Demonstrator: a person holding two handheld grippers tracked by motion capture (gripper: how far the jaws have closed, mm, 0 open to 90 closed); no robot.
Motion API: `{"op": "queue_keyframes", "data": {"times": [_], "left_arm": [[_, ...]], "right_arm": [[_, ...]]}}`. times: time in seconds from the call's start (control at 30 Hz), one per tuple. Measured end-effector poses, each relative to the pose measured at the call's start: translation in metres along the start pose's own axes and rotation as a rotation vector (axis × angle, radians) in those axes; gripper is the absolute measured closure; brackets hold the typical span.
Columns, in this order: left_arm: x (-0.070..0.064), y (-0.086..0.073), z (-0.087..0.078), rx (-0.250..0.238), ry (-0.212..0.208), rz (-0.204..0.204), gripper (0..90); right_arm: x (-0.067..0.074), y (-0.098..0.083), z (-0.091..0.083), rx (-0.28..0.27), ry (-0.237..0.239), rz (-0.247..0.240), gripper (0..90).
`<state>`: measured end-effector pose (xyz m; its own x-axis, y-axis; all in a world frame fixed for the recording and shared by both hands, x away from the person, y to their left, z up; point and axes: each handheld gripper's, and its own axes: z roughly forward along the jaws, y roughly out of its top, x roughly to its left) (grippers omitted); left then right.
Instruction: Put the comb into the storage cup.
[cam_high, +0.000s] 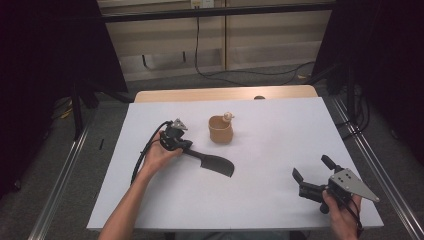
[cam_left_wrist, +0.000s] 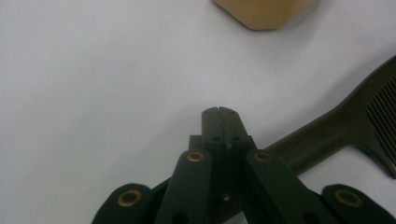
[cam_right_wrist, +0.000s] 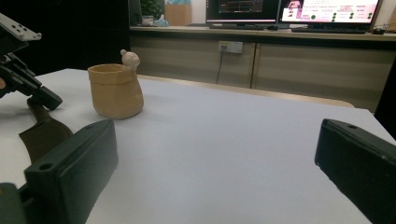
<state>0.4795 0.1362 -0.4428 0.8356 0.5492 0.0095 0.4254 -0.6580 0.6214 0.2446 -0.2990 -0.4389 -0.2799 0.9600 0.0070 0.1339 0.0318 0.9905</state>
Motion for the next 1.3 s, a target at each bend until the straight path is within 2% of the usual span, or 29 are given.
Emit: {"op": "queue_keyframes", "data": {"times": [0.03,0.13,0.23,0.27,0.3,0.33,0.43,0.47,0.53,0.63,0.7,0.83,0.9,1.13,1.3], "left_arm": [[0.000,-0.001,0.000,-0.014,0.001,-0.015,90.0],[0.002,-0.003,-0.001,-0.033,0.014,-0.028,90.0],[0.005,-0.006,-0.003,-0.041,0.029,-0.037,90.0],[0.006,-0.006,-0.004,-0.029,0.031,-0.029,90.0],[0.007,-0.007,-0.004,-0.037,0.049,-0.033,90.0],[0.008,-0.008,-0.004,-0.036,0.044,-0.037,90.0],[0.011,-0.011,-0.005,-0.035,0.064,-0.049,90.0],[0.010,-0.011,-0.005,-0.035,0.054,-0.049,90.0],[0.010,-0.012,-0.006,-0.046,0.071,-0.047,90.0],[0.012,-0.013,-0.007,-0.043,0.065,-0.056,90.0],[0.011,-0.014,-0.006,-0.038,0.076,-0.047,90.0],[0.010,-0.017,-0.007,-0.049,0.066,-0.048,90.0],[0.006,-0.017,-0.008,-0.047,0.073,-0.033,90.0],[0.006,-0.020,-0.008,-0.065,0.067,-0.037,90.0],[0.008,-0.023,-0.010,-0.076,0.077,-0.061,90.0]], "right_arm": [[0.000,0.000,0.000,0.001,0.000,0.000,0.0],[0.000,0.000,0.000,0.000,0.000,0.001,0.0],[0.000,0.000,0.000,0.001,-0.002,0.000,0.0],[0.000,0.000,0.000,0.001,-0.002,0.000,0.0],[0.000,0.000,0.001,0.002,-0.003,0.001,0.0],[0.000,0.000,0.001,0.002,-0.003,0.000,0.0],[0.000,0.000,0.001,0.000,0.000,0.000,0.0],[0.000,0.000,0.000,-0.001,0.001,-0.001,0.0],[0.000,0.000,0.000,0.001,-0.002,-0.001,0.0],[0.000,0.000,0.001,0.000,-0.004,0.002,0.0],[0.000,0.000,0.000,0.000,-0.001,-0.001,0.0],[0.000,0.000,0.000,-0.002,0.001,-0.002,0.0],[0.000,0.000,0.000,-0.002,0.001,-0.001,0.0],[0.000,0.000,0.000,-0.003,-0.001,0.000,0.0],[0.000,0.000,0.000,-0.001,-0.001,0.001,0.0]]}}
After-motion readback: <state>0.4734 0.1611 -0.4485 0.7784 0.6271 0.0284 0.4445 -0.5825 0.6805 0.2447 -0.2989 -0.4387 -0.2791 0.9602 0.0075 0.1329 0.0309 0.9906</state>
